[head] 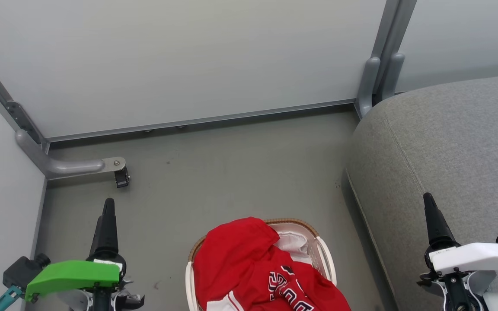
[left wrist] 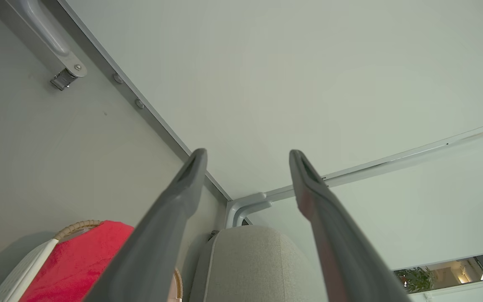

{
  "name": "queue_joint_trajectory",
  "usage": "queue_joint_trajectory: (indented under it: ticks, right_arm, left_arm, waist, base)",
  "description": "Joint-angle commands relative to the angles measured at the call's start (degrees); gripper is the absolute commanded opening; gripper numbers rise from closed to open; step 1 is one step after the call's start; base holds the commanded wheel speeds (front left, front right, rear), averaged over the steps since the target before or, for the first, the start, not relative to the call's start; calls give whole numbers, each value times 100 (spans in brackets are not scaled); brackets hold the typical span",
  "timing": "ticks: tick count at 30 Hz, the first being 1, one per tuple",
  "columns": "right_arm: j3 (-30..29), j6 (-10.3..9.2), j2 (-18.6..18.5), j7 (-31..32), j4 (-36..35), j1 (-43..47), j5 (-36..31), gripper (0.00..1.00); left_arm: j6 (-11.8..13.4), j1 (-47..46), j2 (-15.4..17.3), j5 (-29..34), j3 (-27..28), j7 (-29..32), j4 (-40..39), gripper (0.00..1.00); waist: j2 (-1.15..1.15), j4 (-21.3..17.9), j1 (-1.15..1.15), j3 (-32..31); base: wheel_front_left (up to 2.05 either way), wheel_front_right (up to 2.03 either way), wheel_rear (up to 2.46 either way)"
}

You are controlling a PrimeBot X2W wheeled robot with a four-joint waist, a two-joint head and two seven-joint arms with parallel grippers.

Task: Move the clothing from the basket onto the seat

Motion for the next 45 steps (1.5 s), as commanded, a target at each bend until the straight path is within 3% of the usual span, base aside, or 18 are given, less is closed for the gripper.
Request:
queue_joint_trajectory:
  ticks: [1, 20, 45]
  right_arm:
    - [12, 1, -46, -70, -104, -63, -238, 100]
    - [368, 1, -60, -419, -275, 18, -2275, 100]
    - [620, 1, -75, -778, 11, -30, -3790, 100]
  left_arm:
    - [-17, -39, 39, 249, -12, -58, -102, 100]
    - [-24, 118, 51, 2106, -177, -402, -72, 100]
    - [-31, 160, 65, 3487, -391, -767, 129, 100]
  waist:
    - [6, 0, 0, 2]
    - [8, 27, 0, 26]
    - [12, 66, 0, 56]
  base:
    - [0, 0, 0]
    - [0, 0, 0]
    - [0, 0, 0]
